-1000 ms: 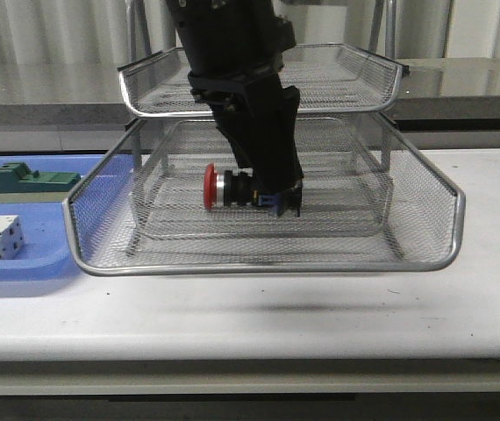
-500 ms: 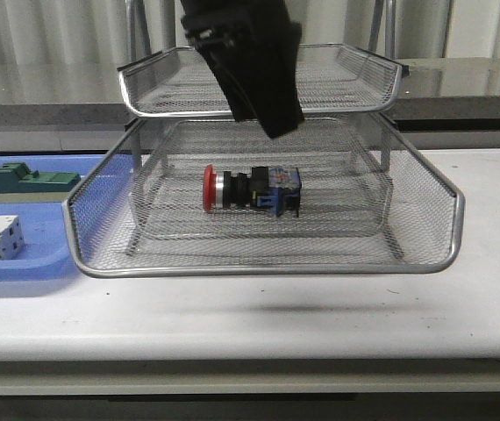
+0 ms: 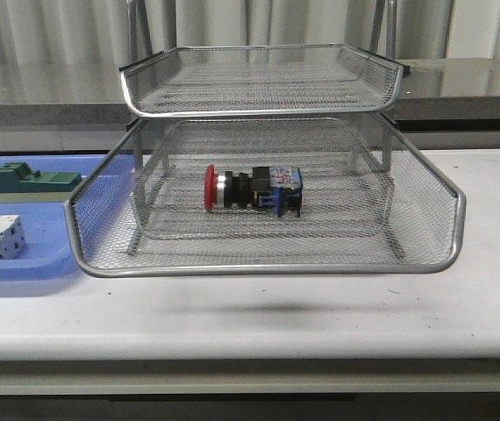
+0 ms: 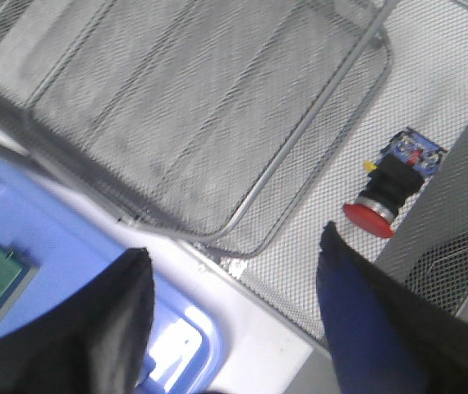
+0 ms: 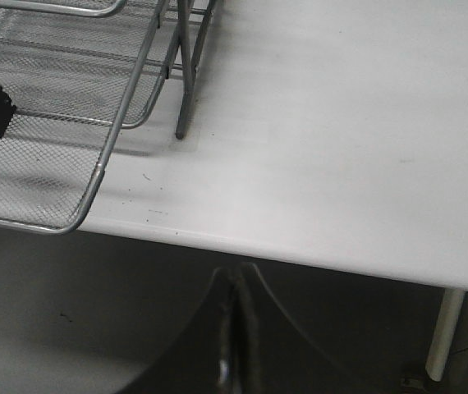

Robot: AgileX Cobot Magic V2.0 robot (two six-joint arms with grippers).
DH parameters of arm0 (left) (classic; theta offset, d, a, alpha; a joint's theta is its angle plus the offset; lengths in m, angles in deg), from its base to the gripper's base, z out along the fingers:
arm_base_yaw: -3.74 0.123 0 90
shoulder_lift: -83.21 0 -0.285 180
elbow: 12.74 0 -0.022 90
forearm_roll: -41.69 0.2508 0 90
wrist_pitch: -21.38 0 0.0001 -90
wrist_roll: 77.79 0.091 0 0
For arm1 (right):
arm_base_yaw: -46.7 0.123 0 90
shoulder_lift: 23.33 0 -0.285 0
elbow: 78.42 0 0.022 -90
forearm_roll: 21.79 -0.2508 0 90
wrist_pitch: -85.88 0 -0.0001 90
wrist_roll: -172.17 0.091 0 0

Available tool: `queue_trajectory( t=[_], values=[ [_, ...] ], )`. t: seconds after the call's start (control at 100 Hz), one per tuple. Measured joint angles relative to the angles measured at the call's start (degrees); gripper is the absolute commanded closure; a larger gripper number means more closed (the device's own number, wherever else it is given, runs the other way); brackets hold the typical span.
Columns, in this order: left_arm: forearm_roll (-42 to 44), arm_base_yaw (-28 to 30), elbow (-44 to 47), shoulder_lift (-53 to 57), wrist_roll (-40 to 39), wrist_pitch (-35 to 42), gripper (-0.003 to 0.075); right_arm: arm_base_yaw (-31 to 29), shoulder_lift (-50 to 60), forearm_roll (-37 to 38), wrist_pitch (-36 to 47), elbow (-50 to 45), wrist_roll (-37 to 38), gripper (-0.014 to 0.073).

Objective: Place button on rack with both arms
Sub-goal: 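Withdraw the left gripper up and away from the rack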

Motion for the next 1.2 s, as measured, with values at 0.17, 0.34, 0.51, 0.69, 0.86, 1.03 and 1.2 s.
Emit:
queue_trajectory(
  t=[0.17, 0.34, 0.51, 0.69, 0.86, 1.03, 1.2],
  values=[
    [-1.0, 6.3, 9.1, 7.8, -0.7, 1.4, 0.0332, 0.0, 0.0, 0.0, 0.0, 0.0, 0.0, 0.0664],
    [-4.0, 12.0, 23.8, 19.3, -0.8, 10.0, 0.0332, 0.0, 0.0, 0.0, 0.0, 0.0, 0.0, 0.0664],
    [-5.4, 16.7, 38.5, 32.3, -1.0, 20.5, 0.0332, 0.0, 0.0, 0.0, 0.0, 0.0, 0.0, 0.0664],
    [-5.8, 20.4, 51.2, 45.4, -1.1, 28.0, 0.0332, 0.0, 0.0, 0.0, 0.0, 0.0, 0.0, 0.0664],
    [-7.6, 21.3, 62.2, 56.8, -1.1, 36.6, 0.0332, 0.0, 0.0, 0.0, 0.0, 0.0, 0.0, 0.0664],
    [-10.1, 21.3, 70.5, 66.2, -1.1, 46.5, 0.0332, 0.0, 0.0, 0.0, 0.0, 0.0, 0.0, 0.0664],
    [-14.3, 21.3, 76.6, 71.7, -1.1, 55.6, 0.0332, 0.0, 0.0, 0.0, 0.0, 0.0, 0.0, 0.0664]
  ],
)
